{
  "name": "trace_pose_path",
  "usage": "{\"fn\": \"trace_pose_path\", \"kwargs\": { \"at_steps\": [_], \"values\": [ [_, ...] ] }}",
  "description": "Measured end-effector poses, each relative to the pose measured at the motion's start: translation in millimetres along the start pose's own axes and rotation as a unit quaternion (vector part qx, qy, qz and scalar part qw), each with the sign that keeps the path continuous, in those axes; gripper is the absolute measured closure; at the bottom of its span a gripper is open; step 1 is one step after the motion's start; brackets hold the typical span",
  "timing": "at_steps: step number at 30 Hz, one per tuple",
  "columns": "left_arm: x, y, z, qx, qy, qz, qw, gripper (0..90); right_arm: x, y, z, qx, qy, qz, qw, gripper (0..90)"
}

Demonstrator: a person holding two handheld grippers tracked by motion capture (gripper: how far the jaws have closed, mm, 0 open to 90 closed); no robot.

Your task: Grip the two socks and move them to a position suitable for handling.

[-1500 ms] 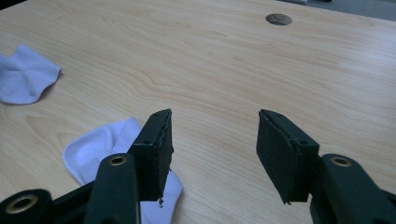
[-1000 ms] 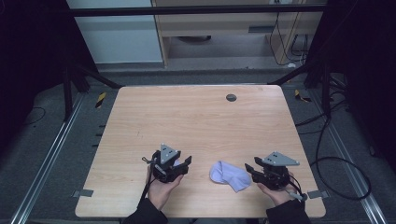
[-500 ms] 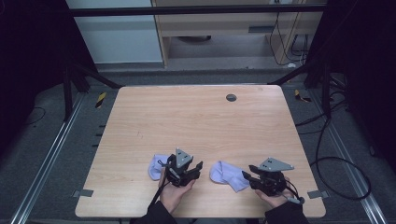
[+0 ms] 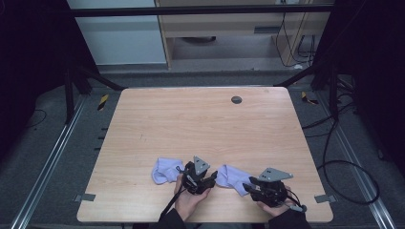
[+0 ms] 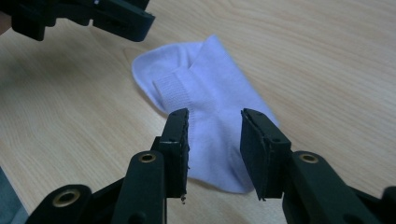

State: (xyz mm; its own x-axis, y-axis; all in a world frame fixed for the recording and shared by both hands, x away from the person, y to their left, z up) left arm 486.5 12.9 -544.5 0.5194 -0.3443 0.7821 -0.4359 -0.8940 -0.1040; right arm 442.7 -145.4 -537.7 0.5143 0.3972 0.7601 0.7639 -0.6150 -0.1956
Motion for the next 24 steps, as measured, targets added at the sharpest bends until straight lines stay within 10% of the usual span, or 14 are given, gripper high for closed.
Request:
{"fn": "trace_pose_path", "kwargs": {
  "at_steps": [16,24],
  "values": [
    [-10.0,13.0,14.5,0.001,-0.022,0.013,0.9997,61.8,-13.0,-9.7,19.5,0.025,-0.048,-0.01,0.9985,64.2],
    [-10.3,15.4,14.3,-0.006,-0.022,0.017,0.9996,75.9,-15.1,-10.2,23.0,0.029,-0.062,-0.007,0.9976,79.7]
  ]
}}
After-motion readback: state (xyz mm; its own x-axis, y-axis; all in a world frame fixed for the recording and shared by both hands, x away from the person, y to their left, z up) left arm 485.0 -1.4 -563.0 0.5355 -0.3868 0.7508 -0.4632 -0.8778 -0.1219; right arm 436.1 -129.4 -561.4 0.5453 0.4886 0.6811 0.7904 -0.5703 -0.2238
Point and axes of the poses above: each handheld gripper's, and its own axes: z roughly forward along the jaws, x roughly out of its top, y roughly to its right, the point moved 9 cm from there along z, roughly forward along the jaws, and after that the axes turned 14 degrees about x, right-handed, at the moved point
